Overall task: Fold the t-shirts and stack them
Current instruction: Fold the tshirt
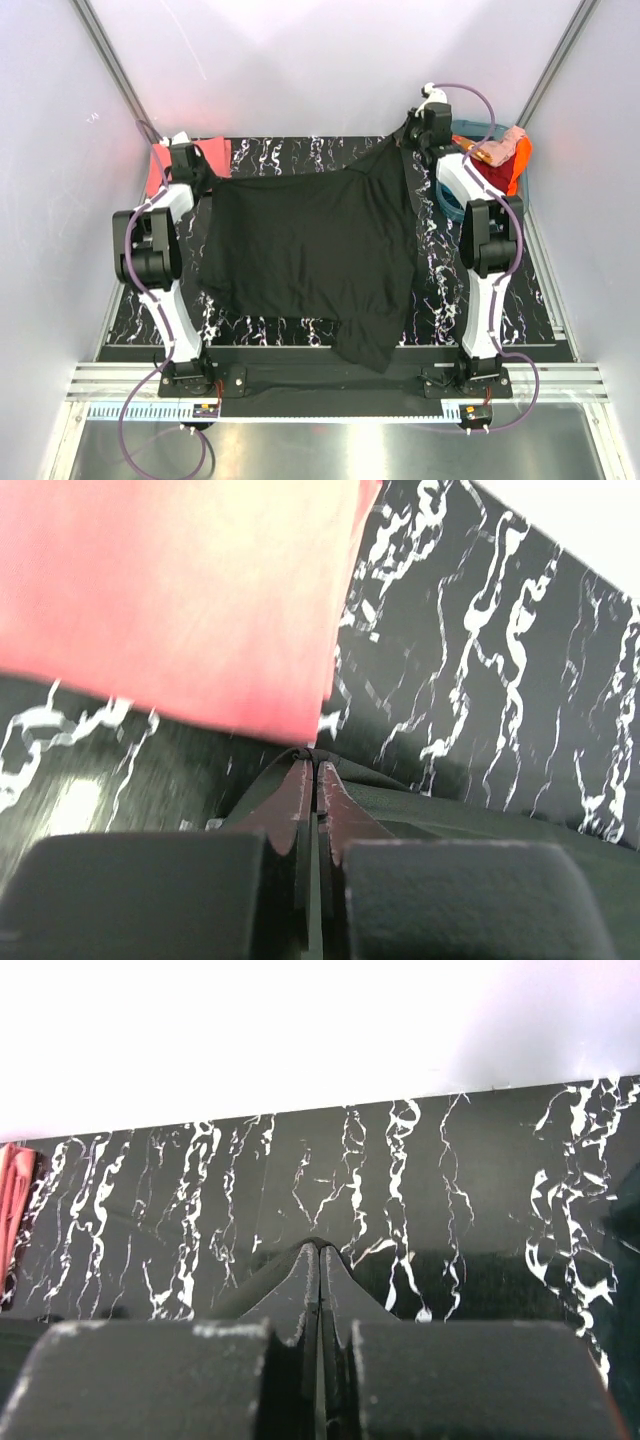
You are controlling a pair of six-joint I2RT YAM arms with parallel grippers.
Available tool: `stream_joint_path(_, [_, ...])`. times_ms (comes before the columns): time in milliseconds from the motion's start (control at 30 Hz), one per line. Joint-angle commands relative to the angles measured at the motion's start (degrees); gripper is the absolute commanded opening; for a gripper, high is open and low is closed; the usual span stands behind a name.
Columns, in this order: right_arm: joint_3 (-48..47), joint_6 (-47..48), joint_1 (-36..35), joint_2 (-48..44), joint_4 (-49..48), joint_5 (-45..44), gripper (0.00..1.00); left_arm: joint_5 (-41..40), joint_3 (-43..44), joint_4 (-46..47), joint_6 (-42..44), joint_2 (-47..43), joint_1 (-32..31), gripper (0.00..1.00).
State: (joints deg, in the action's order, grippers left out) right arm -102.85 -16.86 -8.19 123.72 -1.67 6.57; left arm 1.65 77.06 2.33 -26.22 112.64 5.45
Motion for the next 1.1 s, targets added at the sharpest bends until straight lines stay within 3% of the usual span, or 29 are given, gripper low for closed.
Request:
stream_joint_path(0, [-8.1, 1.2, 0.5, 3.3, 3.7, -0.4, 0.0, 2.6, 6.2, -2.1, -0.9, 2.9, 0.6, 0.0])
stream_joint_path(267, [-13.1, -1.2, 0.3, 4.0, 12.1, 0.6, 0.0, 5.5, 11.6, -11.7, -1.1, 6.0, 1.5, 0.0])
stream_joint_path(600, [-6.1, -8.1, 0.4, -5.9, 26.8, 1.5, 0.0, 8.2, 12.9, -20.5, 1.6, 3.9, 1.8, 0.0])
stream_joint_path(900, [-2.8, -8.9, 0.5, -12.4, 38.8, 3.6, 0.0, 9.5, 15.3, -30.3, 4.8, 2.9, 2.5, 0.0])
stream_joint_path(1067, [2.7, -9.9, 0.4, -15.9, 40.7, 6.4, 0.0, 10.2, 14.1, -33.0, 5.8, 0.8, 3.3, 0.0])
